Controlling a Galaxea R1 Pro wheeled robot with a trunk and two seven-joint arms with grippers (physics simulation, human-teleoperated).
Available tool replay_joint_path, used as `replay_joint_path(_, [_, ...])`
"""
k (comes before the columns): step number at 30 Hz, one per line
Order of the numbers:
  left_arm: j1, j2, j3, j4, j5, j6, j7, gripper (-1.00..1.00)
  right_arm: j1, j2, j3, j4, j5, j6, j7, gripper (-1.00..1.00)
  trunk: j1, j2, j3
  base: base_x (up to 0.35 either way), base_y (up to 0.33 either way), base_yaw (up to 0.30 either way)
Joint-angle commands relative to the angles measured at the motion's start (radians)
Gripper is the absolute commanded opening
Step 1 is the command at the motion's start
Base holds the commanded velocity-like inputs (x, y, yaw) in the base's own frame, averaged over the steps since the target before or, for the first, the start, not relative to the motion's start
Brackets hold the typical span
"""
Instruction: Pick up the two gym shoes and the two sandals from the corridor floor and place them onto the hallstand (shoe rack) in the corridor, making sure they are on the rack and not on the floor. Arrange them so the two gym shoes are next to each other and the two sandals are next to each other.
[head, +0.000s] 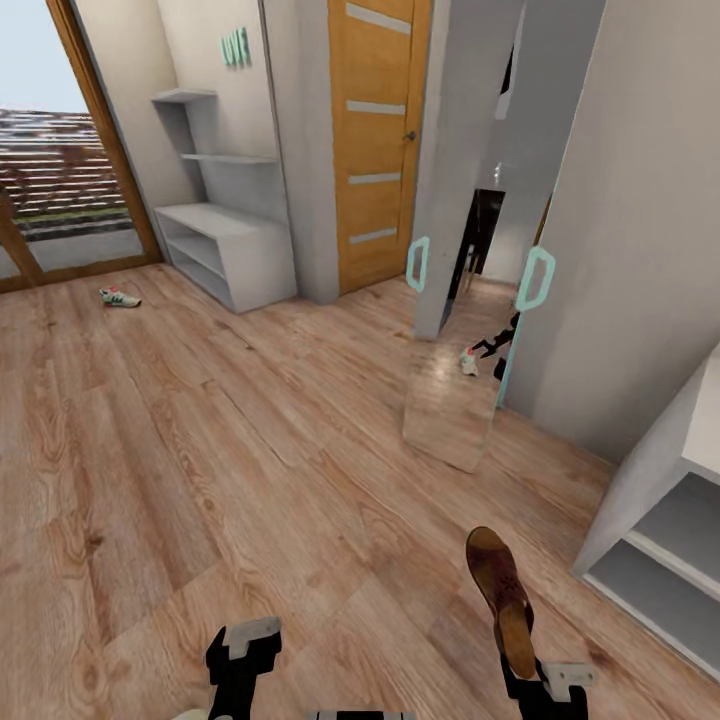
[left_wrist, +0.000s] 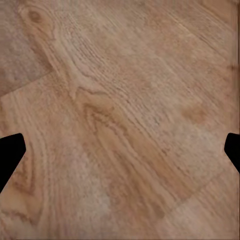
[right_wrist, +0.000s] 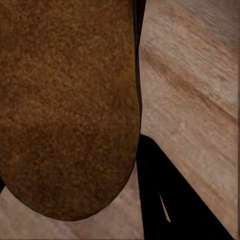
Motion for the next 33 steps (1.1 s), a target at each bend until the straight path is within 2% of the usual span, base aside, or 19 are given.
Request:
replay_joint_path(1, [-0.001,0.001,-0.009,0.0,0.011,-0.004,0.006,1.0,-0.001,0.0,0.0,0.001,-0.012,-0.002,0.009,-1.0,0.0,0.0,-0.001,0.272,-0.16,0.001])
replay_joint_path(14, [-0.001,0.001,-0.006,-0.004,0.013,-0.006,0.006,1.0,-0.001,0.0,0.0,0.0,-0.012,-0.002,0.011,-1.0,0.0,0.0,-0.001,0.22,-0.193,0.015])
replay_joint_path(20, [-0.001,0.001,-0.006,-0.008,0.013,-0.006,0.007,1.0,-0.001,0.0,0.0,0.0,-0.012,-0.002,0.011,-1.0,0.0,0.0,-0.001,0.029,-0.235,0.226])
replay_joint_path(33, [-0.001,0.001,-0.006,-0.01,0.013,-0.006,0.007,1.0,-0.001,0.0,0.0,0.0,-0.012,-0.002,0.011,-1.0,0.0,0.0,-0.001,0.001,-0.023,0.276])
